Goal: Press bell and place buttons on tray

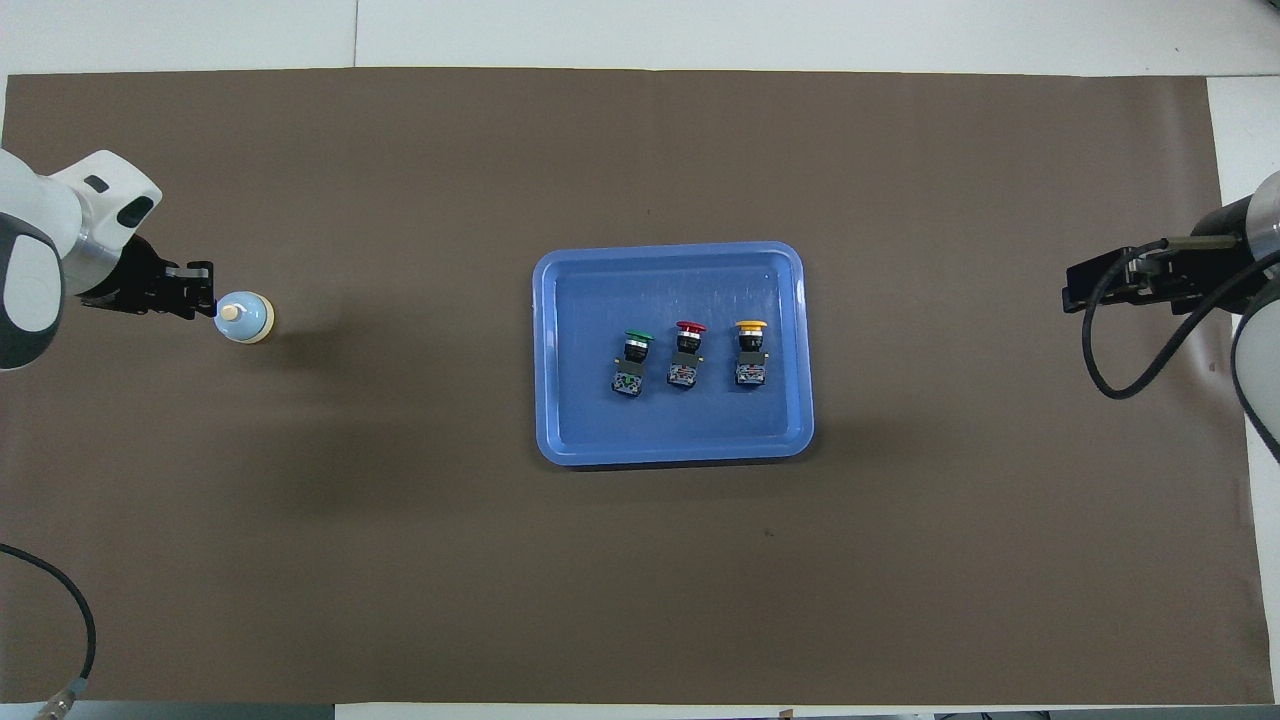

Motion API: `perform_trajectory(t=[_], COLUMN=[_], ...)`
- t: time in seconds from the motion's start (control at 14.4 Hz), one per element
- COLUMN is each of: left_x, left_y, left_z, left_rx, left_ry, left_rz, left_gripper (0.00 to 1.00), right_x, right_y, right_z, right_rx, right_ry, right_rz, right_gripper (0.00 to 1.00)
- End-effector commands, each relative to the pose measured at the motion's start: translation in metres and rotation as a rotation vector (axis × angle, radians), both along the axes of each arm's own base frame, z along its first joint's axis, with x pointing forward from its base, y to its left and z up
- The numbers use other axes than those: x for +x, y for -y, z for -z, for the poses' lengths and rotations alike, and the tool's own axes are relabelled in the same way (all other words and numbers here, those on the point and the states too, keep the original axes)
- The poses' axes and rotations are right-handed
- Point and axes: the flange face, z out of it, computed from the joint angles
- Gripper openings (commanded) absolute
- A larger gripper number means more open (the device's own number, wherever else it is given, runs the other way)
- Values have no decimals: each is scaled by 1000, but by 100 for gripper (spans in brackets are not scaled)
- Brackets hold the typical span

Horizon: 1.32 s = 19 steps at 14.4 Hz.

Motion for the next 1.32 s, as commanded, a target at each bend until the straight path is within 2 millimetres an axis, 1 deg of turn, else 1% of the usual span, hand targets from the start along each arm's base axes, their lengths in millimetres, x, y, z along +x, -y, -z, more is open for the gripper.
perform_trajectory(t=[0.0, 0.07, 0.21, 0.28, 0.42, 0.48, 0.62, 0.69, 0.83, 1.11, 1.25], left_x=[-34, -46, -68, -74, -73, -77, -87, -88, -90, -84, -85], left_y=[3, 6, 18, 24, 23, 23, 24, 21, 21, 32, 31], left_z=[-63, -84, -123, -137, -138, -134, -143, -147, -144, -146, -150], left_rx=[-2, -3, -2, -2, 0, -1, -3, -3, -2, 0, 0], left_ry=[-50, -50, -39, -23, -7, -24, -39, -33, -24, 16, 25], left_rz=[16, 22, 41, 52, 44, 44, 52, 47, 47, 62, 61], left_gripper=[100, 100, 100, 100, 100, 100, 100, 100, 100, 100, 100], right_x=[-7, -7, -7, -7, -7, -7, -7, -7, -7, -7, -7], right_y=[2, 3, 2, 2, 2, 2, 2, 2, 2, 2, 2], right_z=[-2, -2, -2, -2, -2, -2, -2, -2, -2, -2, -2], right_rx=[-7, -7, -7, -7, -7, -7, -7, -7, -7, -7, -7], right_ry=[-1, -1, -1, -1, -1, -1, -1, -1, -1, -1, -1], right_rz=[-14, -12, -16, -14, -16, -14, -14, -16, -16, -14, -14], right_gripper=[100, 100, 100, 100, 100, 100, 100, 100, 100, 100, 100])
